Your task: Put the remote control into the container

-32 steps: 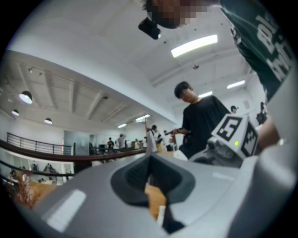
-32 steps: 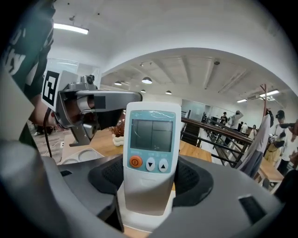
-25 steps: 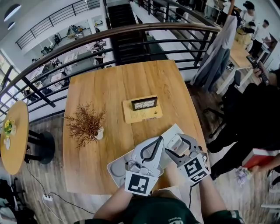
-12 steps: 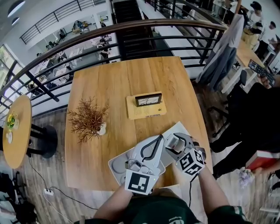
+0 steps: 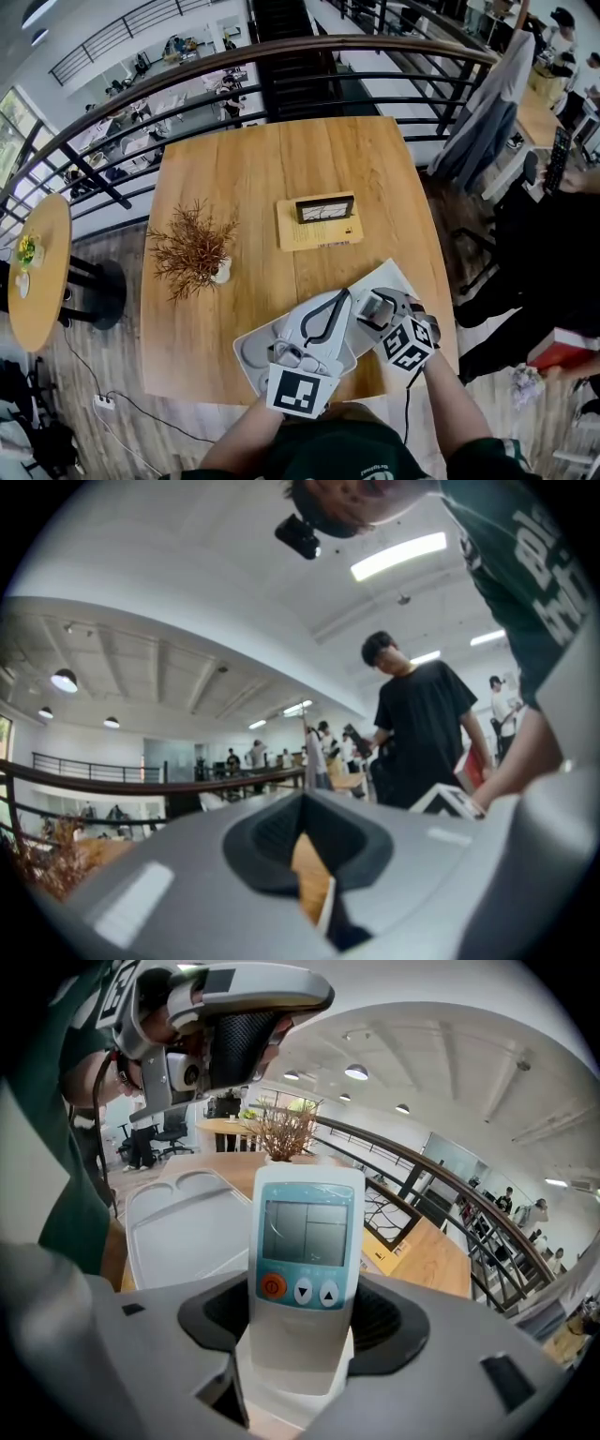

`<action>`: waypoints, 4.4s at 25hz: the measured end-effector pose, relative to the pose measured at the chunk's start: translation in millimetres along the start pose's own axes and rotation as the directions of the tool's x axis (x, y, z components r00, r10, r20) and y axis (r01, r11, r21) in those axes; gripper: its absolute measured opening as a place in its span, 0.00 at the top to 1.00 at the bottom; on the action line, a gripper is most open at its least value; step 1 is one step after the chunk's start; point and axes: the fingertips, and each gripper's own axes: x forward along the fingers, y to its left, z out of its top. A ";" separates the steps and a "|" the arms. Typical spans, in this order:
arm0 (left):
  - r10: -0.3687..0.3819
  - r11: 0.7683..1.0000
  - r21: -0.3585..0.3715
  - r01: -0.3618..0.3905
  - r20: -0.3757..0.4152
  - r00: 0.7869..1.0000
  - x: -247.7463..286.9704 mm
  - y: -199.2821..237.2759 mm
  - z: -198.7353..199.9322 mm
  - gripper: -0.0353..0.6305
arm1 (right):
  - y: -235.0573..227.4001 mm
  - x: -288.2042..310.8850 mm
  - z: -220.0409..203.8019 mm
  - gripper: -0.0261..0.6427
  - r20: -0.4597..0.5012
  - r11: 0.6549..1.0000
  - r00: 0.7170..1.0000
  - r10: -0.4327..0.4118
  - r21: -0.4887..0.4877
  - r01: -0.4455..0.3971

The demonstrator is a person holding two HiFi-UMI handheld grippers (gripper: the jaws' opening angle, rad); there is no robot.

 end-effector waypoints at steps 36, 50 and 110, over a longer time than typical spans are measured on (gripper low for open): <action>0.039 0.999 -0.011 -0.039 -0.045 0.998 0.1 17.1 -21.1 0.95 | 27.0 63.4 -59.0 0.51 -0.154 0.989 0.977 0.146 0.043 -0.141; 0.041 0.999 -0.017 -0.042 -0.048 0.998 5.7 21.2 -26.1 0.95 | 30.9 77.3 -64.1 0.51 -0.173 0.985 0.970 0.171 0.048 -0.165; -0.006 0.999 -0.039 0.004 -0.052 0.999 16.9 28.1 -43.5 0.95 | 39.1 86.0 -58.1 0.51 -0.186 0.963 0.948 0.260 0.121 -0.240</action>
